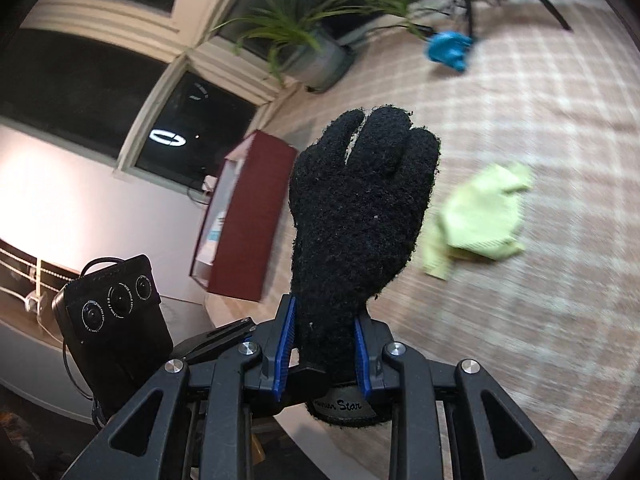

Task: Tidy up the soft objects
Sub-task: 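Lift the black glove with the right tool and carry it over the box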

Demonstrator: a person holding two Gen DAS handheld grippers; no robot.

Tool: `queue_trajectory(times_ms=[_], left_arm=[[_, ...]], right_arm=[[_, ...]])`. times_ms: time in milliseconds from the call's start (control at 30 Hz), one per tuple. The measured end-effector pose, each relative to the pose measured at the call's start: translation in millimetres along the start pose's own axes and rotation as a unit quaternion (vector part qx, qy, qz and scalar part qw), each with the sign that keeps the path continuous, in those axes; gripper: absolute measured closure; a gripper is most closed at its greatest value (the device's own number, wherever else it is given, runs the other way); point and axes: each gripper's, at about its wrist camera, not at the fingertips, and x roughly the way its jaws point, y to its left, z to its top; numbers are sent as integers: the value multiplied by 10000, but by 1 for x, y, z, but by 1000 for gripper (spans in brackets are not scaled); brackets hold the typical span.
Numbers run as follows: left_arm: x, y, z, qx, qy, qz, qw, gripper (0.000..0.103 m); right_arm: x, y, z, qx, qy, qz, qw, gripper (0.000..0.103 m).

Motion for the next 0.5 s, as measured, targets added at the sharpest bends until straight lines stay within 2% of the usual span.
queue_trajectory(times_ms=[167, 500], left_arm=[[-39, 21, 6, 37, -247, 236, 9994, 62], [-125, 87, 18, -84, -793, 731, 9941, 62]], right_arm=[[28, 45, 12, -272, 63, 104, 9996, 79], [106, 135, 39, -752, 252, 426, 9959, 79]])
